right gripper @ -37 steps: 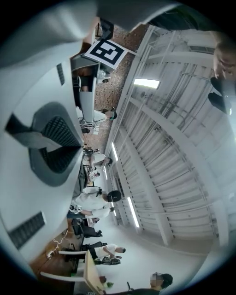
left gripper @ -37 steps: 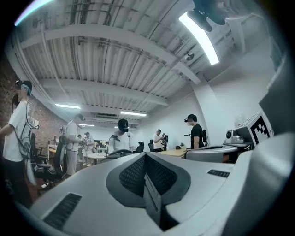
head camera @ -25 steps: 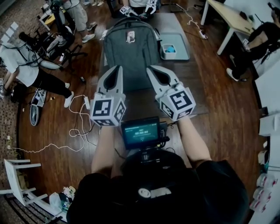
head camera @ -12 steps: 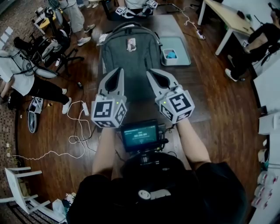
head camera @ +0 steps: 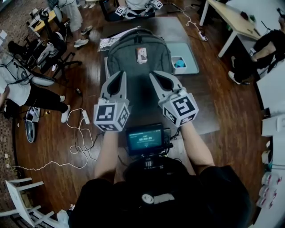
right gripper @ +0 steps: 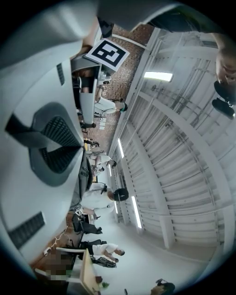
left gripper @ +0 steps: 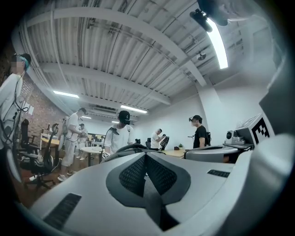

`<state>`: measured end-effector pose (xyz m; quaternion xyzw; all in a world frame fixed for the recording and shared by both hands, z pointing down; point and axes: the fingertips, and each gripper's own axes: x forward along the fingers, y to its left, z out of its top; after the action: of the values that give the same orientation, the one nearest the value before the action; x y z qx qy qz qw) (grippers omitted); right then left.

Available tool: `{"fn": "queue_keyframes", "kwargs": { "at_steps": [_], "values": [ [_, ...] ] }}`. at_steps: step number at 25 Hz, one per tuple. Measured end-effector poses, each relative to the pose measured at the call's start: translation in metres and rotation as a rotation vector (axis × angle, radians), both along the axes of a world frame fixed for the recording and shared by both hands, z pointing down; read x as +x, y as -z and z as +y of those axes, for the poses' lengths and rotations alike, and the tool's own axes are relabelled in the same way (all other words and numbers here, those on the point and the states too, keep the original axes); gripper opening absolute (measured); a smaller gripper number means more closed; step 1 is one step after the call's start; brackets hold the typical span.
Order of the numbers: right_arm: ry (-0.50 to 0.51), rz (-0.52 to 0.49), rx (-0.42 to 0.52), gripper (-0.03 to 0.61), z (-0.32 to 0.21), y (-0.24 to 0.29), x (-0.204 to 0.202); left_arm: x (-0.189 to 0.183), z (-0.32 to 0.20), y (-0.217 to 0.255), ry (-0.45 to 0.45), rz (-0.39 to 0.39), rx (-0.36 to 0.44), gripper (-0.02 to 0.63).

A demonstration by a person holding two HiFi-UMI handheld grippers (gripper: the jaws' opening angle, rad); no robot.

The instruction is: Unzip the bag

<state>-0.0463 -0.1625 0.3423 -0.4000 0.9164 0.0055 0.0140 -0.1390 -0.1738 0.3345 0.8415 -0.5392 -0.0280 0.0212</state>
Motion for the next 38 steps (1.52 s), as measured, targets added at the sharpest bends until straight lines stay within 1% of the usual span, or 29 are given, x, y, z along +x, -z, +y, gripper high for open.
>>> {"fn": "queue_keyframes", "kwargs": {
  "at_steps": [5, 8, 12, 15, 16, 17, 18, 20, 22, 23, 25, 27, 28, 32, 34, 35, 36, 38],
  "values": [
    [-0.048, 0.028, 0.009, 0.014, -0.031, 0.005, -0.010, -0.008, -0.032, 0.000, -0.052, 0.012, 0.002, 0.000],
    [-0.078, 0.040, 0.019, 0.014, -0.043, 0.007, -0.015, -0.011, -0.044, 0.002, -0.091, 0.012, 0.019, 0.000],
    [-0.120, 0.093, 0.022, 0.017, -0.062, 0.013, -0.010, -0.009, -0.062, 0.011, -0.129, 0.010, 0.028, 0.000],
    [-0.131, 0.122, 0.016, 0.051, -0.074, 0.018, -0.005, -0.007, -0.073, 0.015, -0.150, 0.009, 0.022, 0.000],
    [-0.129, 0.137, 0.020, 0.071, -0.077, 0.019, -0.005, -0.006, -0.075, 0.015, -0.150, 0.007, 0.021, 0.000],
    [-0.125, 0.160, 0.026, 0.106, -0.081, 0.019, -0.005, -0.006, -0.078, 0.016, -0.147, 0.005, 0.022, 0.000],
    [-0.124, 0.192, 0.034, 0.147, -0.085, 0.018, -0.004, -0.006, -0.080, 0.017, -0.145, 0.002, 0.024, 0.000],
    [-0.129, 0.284, 0.061, 0.192, -0.095, 0.016, -0.001, -0.001, -0.084, 0.018, -0.149, -0.003, 0.022, 0.000],
    [-0.129, 0.407, 0.104, 0.228, -0.111, 0.014, 0.005, 0.008, -0.088, 0.020, -0.157, -0.017, 0.020, 0.000],
    [-0.121, 0.477, 0.116, 0.258, -0.119, 0.012, 0.008, 0.013, -0.089, 0.022, -0.163, -0.027, 0.019, 0.000],
    [-0.101, 0.606, 0.126, 0.344, -0.133, 0.005, 0.012, 0.022, -0.089, 0.024, -0.173, -0.044, 0.019, 0.000],
    [-0.082, 0.681, 0.136, 0.347, -0.145, -0.001, 0.012, 0.024, -0.090, 0.026, -0.167, -0.059, 0.024, 0.000],
    [-0.073, 0.692, 0.138, 0.347, -0.151, -0.002, 0.012, 0.024, -0.092, 0.028, -0.159, -0.066, 0.028, 0.000],
    [-0.030, 0.663, 0.089, 0.343, -0.167, -0.011, 0.017, 0.034, -0.097, 0.033, -0.133, -0.088, 0.030, 0.000],
    [-0.019, 0.671, 0.063, 0.308, -0.173, -0.020, 0.018, 0.036, -0.099, 0.033, -0.129, -0.103, 0.025, 0.000],
    [-0.009, 0.683, 0.046, 0.307, -0.175, -0.027, 0.017, 0.037, -0.100, 0.033, -0.126, -0.114, 0.023, 0.000],
    [0.005, 0.695, 0.027, 0.300, -0.177, -0.033, 0.016, 0.037, -0.102, 0.033, -0.123, -0.128, 0.022, 0.000],
    [0.032, 0.698, 0.004, 0.263, -0.180, -0.042, 0.012, 0.035, -0.109, 0.033, -0.106, -0.169, 0.030, 0.000]
  ]
}}
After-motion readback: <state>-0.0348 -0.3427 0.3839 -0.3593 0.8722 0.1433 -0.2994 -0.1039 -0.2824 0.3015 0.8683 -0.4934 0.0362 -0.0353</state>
